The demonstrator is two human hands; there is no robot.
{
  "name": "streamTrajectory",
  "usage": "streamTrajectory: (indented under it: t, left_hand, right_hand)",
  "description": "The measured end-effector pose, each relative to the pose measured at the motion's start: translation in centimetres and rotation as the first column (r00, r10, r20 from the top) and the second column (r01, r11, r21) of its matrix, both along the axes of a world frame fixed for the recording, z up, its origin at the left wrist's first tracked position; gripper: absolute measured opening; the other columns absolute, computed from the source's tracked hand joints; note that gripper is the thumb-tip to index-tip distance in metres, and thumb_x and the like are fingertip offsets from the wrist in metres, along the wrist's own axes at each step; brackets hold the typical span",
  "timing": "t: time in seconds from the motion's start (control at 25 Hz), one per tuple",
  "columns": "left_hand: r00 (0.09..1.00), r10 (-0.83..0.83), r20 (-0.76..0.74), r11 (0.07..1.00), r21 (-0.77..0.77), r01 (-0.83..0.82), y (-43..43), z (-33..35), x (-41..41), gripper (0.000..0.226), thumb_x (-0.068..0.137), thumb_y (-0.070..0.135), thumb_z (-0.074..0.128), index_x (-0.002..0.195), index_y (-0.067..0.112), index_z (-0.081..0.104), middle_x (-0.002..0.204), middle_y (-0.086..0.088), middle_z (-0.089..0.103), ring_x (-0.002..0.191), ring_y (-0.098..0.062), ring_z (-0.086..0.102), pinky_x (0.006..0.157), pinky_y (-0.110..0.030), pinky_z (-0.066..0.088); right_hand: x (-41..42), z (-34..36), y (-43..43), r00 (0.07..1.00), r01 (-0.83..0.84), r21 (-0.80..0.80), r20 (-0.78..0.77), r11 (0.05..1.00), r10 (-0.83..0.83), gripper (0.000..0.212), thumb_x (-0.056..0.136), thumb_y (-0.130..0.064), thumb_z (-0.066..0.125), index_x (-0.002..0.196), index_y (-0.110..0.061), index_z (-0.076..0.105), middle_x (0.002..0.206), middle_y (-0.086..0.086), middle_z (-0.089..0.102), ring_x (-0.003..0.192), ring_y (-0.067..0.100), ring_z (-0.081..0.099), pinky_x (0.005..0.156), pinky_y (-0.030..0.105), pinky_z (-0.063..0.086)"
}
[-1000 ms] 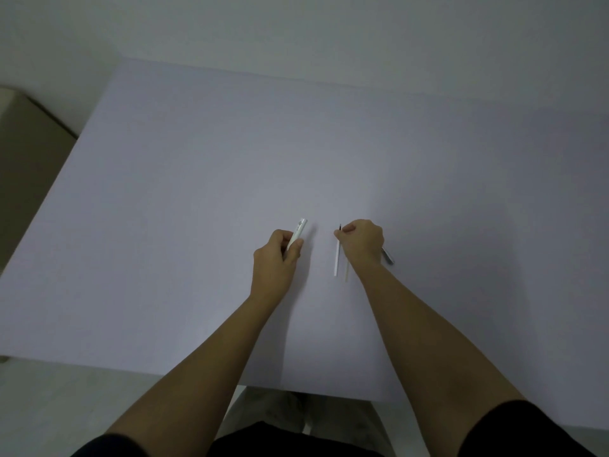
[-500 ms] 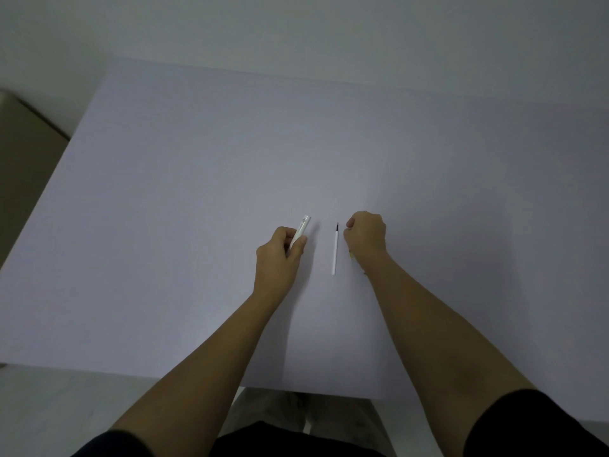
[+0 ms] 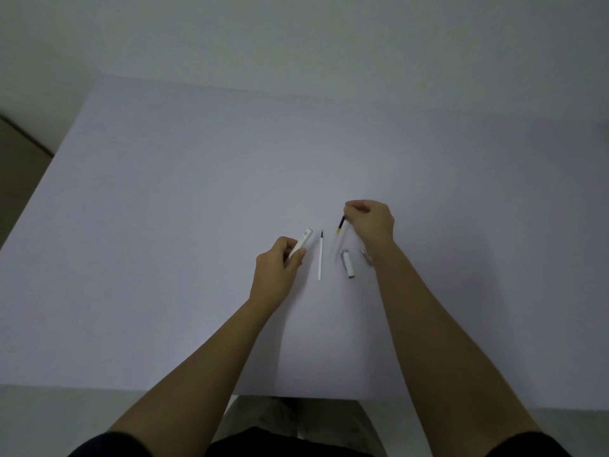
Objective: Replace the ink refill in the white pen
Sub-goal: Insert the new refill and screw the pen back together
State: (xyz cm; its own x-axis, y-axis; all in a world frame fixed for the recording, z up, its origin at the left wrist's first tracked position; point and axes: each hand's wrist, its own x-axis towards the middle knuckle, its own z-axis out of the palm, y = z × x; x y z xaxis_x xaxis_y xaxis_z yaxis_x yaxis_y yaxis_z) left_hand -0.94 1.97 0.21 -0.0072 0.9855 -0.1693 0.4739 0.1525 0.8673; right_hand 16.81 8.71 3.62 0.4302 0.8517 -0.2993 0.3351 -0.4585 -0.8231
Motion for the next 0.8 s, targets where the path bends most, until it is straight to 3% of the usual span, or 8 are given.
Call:
streamTrajectory:
  t: [0.04, 0.12, 0.2, 0.44, 0.6, 0.8]
  left_hand:
    - [1.0, -0.026, 0.006, 1.0, 0.011, 0.026, -0.1, 0.1, 0.2, 0.011, 0.091, 0.027, 0.055, 0.092, 0.016, 0.057, 0.079, -0.011, 0.068, 0.054, -0.008, 0.048, 0.048, -0.006, 0.038]
    - [0.996, -0.084, 0.001, 0.996, 0.038, 0.084, -0.3, 0.6, 0.6, 0.01, 0.091, 0.027, 0.055, 0.09, 0.017, 0.057, 0.077, -0.011, 0.068, 0.054, -0.009, 0.047, 0.049, -0.011, 0.036]
    - [0.989, -0.148, -0.026, 0.987, 0.063, 0.149, -0.3, 0.9, 1.1, 0.01, 0.091, 0.028, 0.054, 0.09, 0.019, 0.057, 0.075, -0.011, 0.067, 0.054, -0.01, 0.045, 0.049, -0.015, 0.034]
    - [0.976, -0.216, -0.031, 0.973, 0.074, 0.218, -0.6, 1.4, 2.4, 0.007, 0.09, 0.026, 0.056, 0.089, 0.019, 0.058, 0.073, -0.008, 0.066, 0.053, -0.007, 0.048, 0.049, -0.014, 0.037]
    - [0.982, -0.189, 0.005, 0.979, 0.077, 0.188, -0.8, 1.7, 2.8, 0.006, 0.09, 0.024, 0.056, 0.084, 0.022, 0.057, 0.069, -0.004, 0.067, 0.052, 0.002, 0.05, 0.048, -0.007, 0.037]
    - [0.987, -0.156, 0.03, 0.985, 0.074, 0.153, -1.0, 1.8, 2.7, 0.007, 0.09, 0.026, 0.056, 0.085, 0.021, 0.058, 0.069, -0.005, 0.07, 0.054, 0.001, 0.052, 0.049, -0.006, 0.038]
  right_hand:
    - [0.5, 0.4, -0.3, 0.997, 0.051, 0.038, -0.066, 0.998, -0.048, 0.018, 0.083, -0.013, 0.063, 0.098, -0.01, 0.072, 0.097, 0.008, 0.073, 0.084, 0.014, 0.064, 0.072, 0.007, 0.049]
    - [1.5, 1.1, -0.8, 0.972, 0.146, 0.093, -0.2, 0.985, -0.125, 0.017, 0.082, -0.014, 0.065, 0.098, -0.011, 0.07, 0.09, 0.004, 0.07, 0.088, 0.017, 0.066, 0.093, 0.028, 0.053]
    - [2.4, 1.7, -1.3, 0.942, 0.22, 0.151, -0.292, 0.964, -0.169, 0.016, 0.082, -0.015, 0.067, 0.098, -0.013, 0.069, 0.088, 0.001, 0.069, 0.091, 0.018, 0.066, 0.097, 0.038, 0.051]
    - [3.6, 2.7, -2.2, 0.9, 0.32, 0.256, -0.383, 0.912, -0.208, 0.021, 0.082, -0.02, 0.068, 0.102, -0.022, 0.061, 0.087, 0.004, 0.068, 0.088, 0.018, 0.064, 0.099, 0.04, 0.049]
    - [3.5, 2.6, -2.6, 0.897, 0.318, 0.254, -0.393, 0.913, -0.204, 0.022, 0.083, -0.02, 0.068, 0.104, -0.021, 0.061, 0.082, -0.001, 0.068, 0.091, 0.019, 0.065, 0.1, 0.041, 0.048]
    - [3.5, 2.6, -2.7, 0.898, 0.292, 0.254, -0.404, 0.922, -0.174, 0.029, 0.084, -0.018, 0.067, 0.112, -0.014, 0.06, 0.086, 0.003, 0.068, 0.097, 0.021, 0.066, 0.102, 0.041, 0.047]
